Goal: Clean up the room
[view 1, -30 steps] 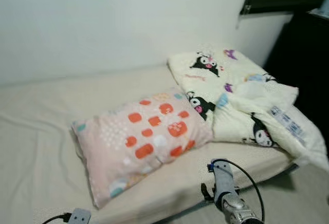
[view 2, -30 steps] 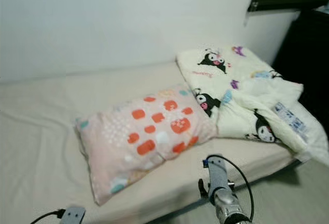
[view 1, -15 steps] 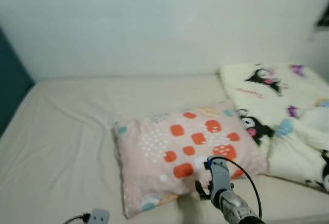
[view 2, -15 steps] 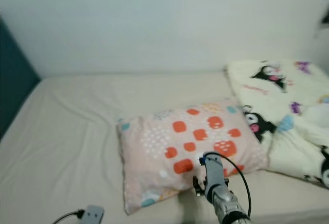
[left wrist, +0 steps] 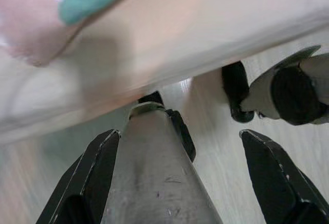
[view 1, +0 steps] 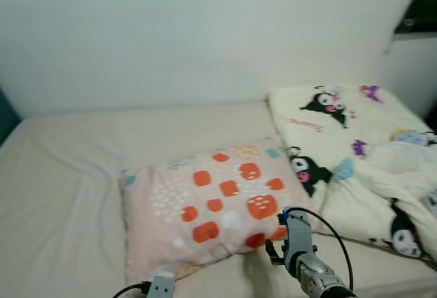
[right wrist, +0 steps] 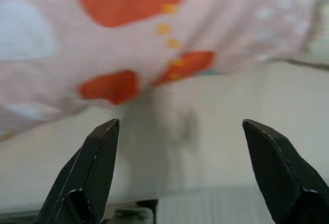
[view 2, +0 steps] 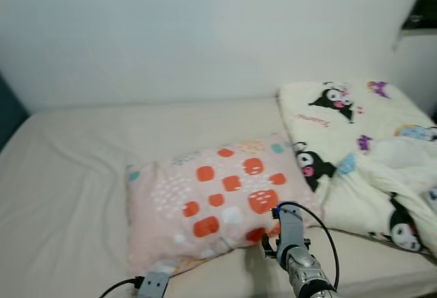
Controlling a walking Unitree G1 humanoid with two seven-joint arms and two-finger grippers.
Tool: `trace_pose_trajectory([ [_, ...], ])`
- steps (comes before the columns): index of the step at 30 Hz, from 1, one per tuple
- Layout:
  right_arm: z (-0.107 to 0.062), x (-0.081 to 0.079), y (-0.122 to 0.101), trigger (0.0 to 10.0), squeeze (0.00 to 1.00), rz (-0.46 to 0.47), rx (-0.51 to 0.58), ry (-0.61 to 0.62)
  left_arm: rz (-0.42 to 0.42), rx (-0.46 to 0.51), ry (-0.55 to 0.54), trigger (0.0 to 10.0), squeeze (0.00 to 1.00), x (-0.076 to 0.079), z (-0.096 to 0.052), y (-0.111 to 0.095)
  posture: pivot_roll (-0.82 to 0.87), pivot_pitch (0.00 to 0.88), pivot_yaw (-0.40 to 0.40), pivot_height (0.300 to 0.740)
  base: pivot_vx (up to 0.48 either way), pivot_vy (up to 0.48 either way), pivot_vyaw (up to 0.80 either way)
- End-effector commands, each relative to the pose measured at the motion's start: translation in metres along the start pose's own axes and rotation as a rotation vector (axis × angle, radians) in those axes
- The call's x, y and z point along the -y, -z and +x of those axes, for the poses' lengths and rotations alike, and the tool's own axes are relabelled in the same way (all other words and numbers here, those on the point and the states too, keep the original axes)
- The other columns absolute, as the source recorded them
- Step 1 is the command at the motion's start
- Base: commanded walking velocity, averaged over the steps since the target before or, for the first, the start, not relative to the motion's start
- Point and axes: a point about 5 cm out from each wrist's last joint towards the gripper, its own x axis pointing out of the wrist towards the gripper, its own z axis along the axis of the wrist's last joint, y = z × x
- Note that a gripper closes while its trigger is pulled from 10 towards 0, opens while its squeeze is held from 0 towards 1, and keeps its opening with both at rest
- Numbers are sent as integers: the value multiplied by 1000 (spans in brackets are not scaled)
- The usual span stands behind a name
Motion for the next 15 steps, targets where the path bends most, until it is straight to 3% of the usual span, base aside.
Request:
trace_pose_trajectory([
  [1, 1, -6, -1, 10000, 0, 36, -11, -10, 29, -16, -12, 10000, 0, -2, 0, 0, -98, 80, -19, 740, 0, 0, 0],
  [4, 1, -6, -1, 10000, 0, 41, -10, -12, 33, -15, -9, 10000, 0, -1, 1, -2, -99, 79, -19, 740, 0, 0, 0],
  [6, 1, -6, -1, 10000, 0, 47, -9, -14, 27, -17, -2, 10000, 0, 1, 1, -2, -99, 79, -19, 740, 0, -442, 0],
  [12, 3, -10, -9, 10000, 0, 160, 20, -65, 75, -26, -1, 10000, 0, 7, 1, -3, -102, 73, -18, 740, 0, -367, 0],
  [15, 4, -15, -17, 10000, 0, 230, 47, -121, 73, -20, -14, 10000, 0, 7, 2, -6, -103, 67, -21, 740, 0, 0, 0],
])
